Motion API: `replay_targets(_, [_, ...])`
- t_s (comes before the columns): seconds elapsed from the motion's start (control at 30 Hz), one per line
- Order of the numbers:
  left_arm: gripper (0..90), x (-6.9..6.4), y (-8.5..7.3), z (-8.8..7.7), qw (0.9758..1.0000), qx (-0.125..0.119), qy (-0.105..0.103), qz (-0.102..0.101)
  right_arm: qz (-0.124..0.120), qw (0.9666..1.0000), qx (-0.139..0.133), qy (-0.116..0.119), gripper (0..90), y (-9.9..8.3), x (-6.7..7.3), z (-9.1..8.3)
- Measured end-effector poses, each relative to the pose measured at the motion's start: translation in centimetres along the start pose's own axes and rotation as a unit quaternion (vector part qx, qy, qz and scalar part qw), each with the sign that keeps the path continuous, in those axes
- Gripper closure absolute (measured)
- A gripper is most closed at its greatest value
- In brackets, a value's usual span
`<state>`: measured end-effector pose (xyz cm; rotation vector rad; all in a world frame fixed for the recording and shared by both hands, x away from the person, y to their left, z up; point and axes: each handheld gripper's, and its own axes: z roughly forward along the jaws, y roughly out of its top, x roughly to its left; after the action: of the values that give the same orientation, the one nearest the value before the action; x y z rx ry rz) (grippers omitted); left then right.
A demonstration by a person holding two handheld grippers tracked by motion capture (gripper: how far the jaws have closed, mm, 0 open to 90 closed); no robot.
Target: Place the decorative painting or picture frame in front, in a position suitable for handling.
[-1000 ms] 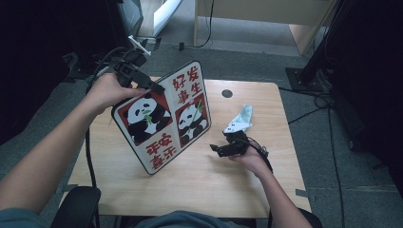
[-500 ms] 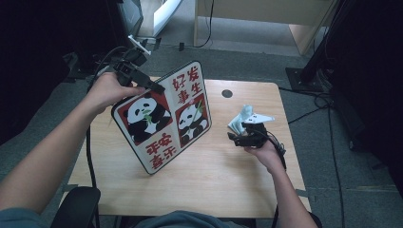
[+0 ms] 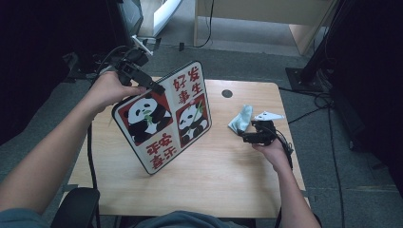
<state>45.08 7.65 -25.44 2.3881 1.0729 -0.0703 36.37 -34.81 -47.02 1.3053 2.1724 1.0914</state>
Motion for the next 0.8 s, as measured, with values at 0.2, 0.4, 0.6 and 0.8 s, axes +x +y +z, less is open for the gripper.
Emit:
replay_targets(0.2, [19.6, -0.2, -0.1, -0.3, 0.9998, 0.003, 0.016, -0.008, 0.005, 1.0000, 0.001, -0.005, 22.2, 0.0, -0.4, 0.2])
replay_targets(0.4, [18.1, -1.8, -0.1, -0.7, 0.9974, -0.018, 0.042, 0.056, 0.020, 0.9997, 0.004, -0.011, 22.2, 0.1, -1.0, 0.3])
replay_targets(0.6, [17.9, -1.9, -0.3, -1.5, 0.9982, -0.024, 0.029, 0.047, 0.030, 0.9994, 0.003, -0.016, 22.2, 0.1, -1.7, 0.4])
replay_targets(0.8, [18.6, -1.3, -1.4, -2.3, 0.9980, -0.042, 0.022, 0.042, 0.034, 0.9993, 0.001, -0.018, 22.4, 0.2, -2.1, 0.6])
